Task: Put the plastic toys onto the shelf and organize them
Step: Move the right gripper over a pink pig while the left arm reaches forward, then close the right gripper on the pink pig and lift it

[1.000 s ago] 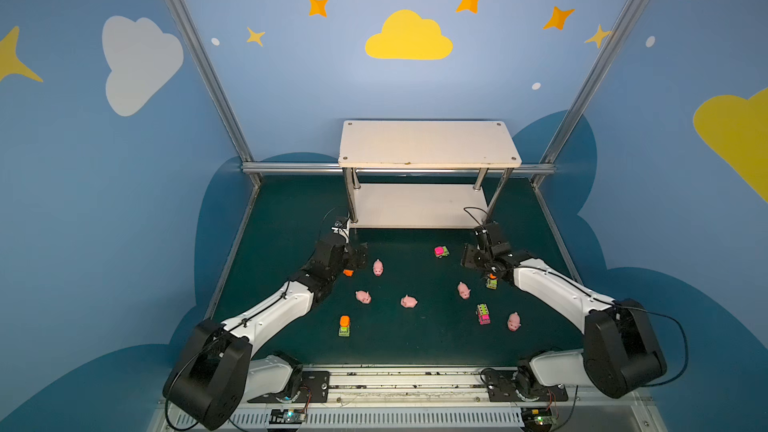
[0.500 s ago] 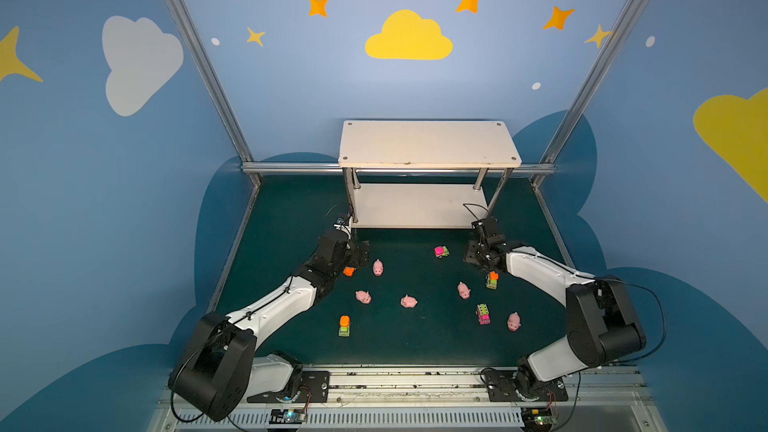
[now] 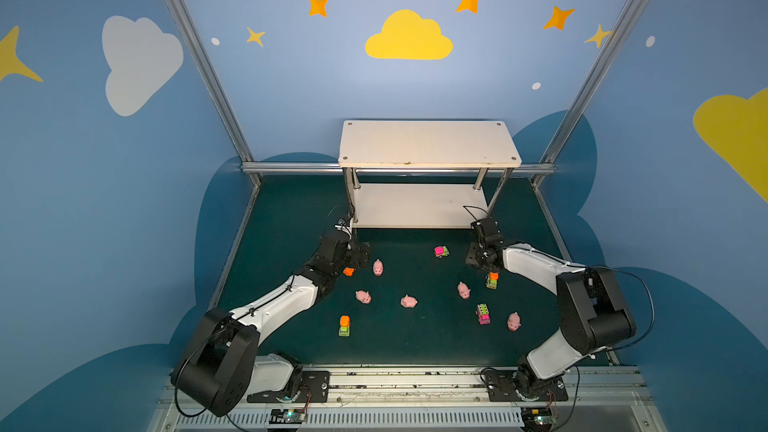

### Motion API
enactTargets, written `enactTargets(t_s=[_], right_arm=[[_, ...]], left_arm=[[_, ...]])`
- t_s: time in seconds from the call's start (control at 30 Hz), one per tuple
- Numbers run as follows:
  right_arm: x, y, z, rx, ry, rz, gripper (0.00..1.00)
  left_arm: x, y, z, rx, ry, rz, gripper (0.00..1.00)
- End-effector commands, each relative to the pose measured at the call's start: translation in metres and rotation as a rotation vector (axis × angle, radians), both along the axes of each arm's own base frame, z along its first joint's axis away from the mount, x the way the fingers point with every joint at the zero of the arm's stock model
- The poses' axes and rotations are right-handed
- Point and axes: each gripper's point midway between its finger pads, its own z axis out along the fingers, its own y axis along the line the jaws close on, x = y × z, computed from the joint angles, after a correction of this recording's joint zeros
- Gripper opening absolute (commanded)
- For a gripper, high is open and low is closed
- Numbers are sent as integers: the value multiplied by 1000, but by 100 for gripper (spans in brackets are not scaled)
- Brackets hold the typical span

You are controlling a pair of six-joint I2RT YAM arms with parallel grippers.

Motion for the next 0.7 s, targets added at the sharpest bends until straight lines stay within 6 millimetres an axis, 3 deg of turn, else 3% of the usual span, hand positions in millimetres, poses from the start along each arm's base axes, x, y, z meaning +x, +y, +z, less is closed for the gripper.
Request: enactTargets(t_s=[0.0, 0.67], right_arm=[[4, -3, 0, 3, 16, -21, 51], [15, -1, -16, 16, 73, -29, 35]], left_arm=[[4, -1, 5, -1, -3, 4, 100], [1, -3, 6, -9, -3, -8, 100]])
